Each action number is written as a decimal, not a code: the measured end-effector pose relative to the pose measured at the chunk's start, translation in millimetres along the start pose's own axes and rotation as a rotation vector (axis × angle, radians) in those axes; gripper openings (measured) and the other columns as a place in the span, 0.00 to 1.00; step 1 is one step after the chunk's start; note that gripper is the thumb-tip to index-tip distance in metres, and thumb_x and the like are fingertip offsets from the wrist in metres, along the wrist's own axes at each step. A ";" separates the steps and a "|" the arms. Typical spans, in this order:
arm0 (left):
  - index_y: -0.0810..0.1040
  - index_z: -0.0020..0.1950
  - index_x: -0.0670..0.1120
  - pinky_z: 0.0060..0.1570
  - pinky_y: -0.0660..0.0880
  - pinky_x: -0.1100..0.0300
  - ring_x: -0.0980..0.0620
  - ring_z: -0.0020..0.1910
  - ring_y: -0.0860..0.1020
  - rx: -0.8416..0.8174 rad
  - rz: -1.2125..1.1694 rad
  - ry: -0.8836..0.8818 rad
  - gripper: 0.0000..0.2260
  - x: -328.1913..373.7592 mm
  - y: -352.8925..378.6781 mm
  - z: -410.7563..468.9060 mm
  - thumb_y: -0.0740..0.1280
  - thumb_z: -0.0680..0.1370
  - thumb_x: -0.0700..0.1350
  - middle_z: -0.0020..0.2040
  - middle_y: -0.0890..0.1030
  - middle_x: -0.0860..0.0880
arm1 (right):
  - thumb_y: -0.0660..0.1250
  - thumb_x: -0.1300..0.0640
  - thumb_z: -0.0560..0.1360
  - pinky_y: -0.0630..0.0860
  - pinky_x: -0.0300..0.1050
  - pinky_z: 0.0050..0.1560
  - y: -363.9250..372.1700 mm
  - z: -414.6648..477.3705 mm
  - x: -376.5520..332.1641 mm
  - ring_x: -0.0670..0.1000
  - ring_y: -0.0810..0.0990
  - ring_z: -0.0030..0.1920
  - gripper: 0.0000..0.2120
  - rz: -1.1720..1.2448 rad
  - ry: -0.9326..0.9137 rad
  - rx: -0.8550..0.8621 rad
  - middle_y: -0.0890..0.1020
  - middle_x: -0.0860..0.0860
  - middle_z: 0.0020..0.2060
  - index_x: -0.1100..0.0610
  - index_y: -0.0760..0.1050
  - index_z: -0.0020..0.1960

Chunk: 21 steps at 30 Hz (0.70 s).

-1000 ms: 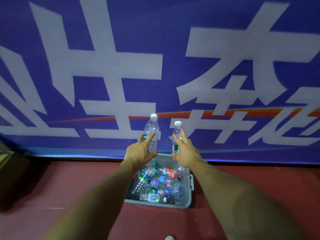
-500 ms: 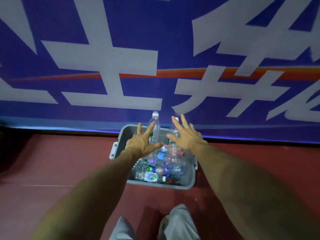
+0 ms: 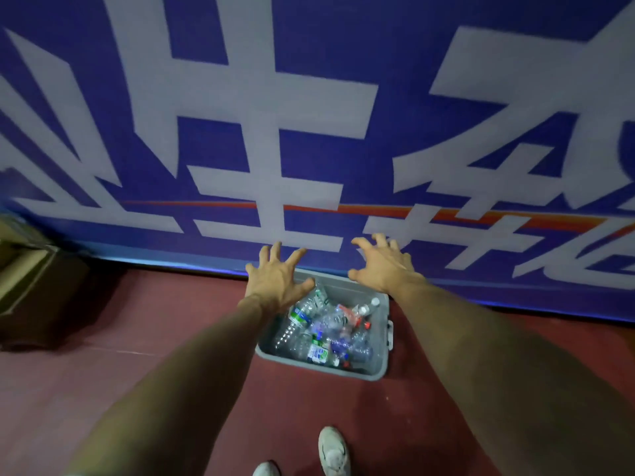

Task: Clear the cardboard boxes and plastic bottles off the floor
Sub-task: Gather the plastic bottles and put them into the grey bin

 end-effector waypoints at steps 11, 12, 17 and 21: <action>0.55 0.79 0.62 0.68 0.62 0.32 0.39 0.79 0.48 0.207 -0.005 -0.186 0.32 -20.4 -94.2 -25.7 0.60 0.77 0.67 0.81 0.50 0.44 | 0.63 0.38 0.78 0.62 0.63 0.71 -101.3 2.3 -50.5 0.60 0.58 0.75 0.33 -0.084 -0.242 0.101 0.55 0.52 0.78 0.42 0.56 0.79; 0.56 0.79 0.62 0.68 0.61 0.32 0.39 0.79 0.48 0.224 -0.015 -0.222 0.32 -24.2 -99.1 -32.6 0.60 0.77 0.67 0.81 0.50 0.44 | 0.64 0.39 0.77 0.62 0.63 0.70 -104.9 4.5 -60.2 0.60 0.59 0.74 0.33 -0.093 -0.274 0.105 0.55 0.53 0.78 0.42 0.57 0.78; 0.57 0.78 0.63 0.69 0.60 0.32 0.39 0.79 0.48 0.289 -0.046 -0.411 0.31 -59.8 -116.5 -79.5 0.61 0.77 0.66 0.81 0.50 0.44 | 0.66 0.40 0.75 0.65 0.64 0.68 -104.9 3.5 -125.7 0.61 0.61 0.72 0.33 -0.144 -0.467 0.098 0.58 0.54 0.77 0.41 0.59 0.77; 0.58 0.78 0.63 0.67 0.61 0.34 0.39 0.79 0.49 0.352 -0.072 -0.575 0.31 -104.7 -121.5 -133.7 0.62 0.76 0.66 0.81 0.51 0.45 | 0.66 0.41 0.75 0.67 0.61 0.66 -91.1 -10.2 -196.2 0.61 0.62 0.71 0.32 -0.189 -0.623 0.075 0.60 0.54 0.74 0.42 0.60 0.76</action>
Point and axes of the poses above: each hand's wrist, its own z-axis towards the middle knuckle, its own y-axis out of the palm, x = y × z, the point moved 2 cm from there along z, towards the middle knuckle
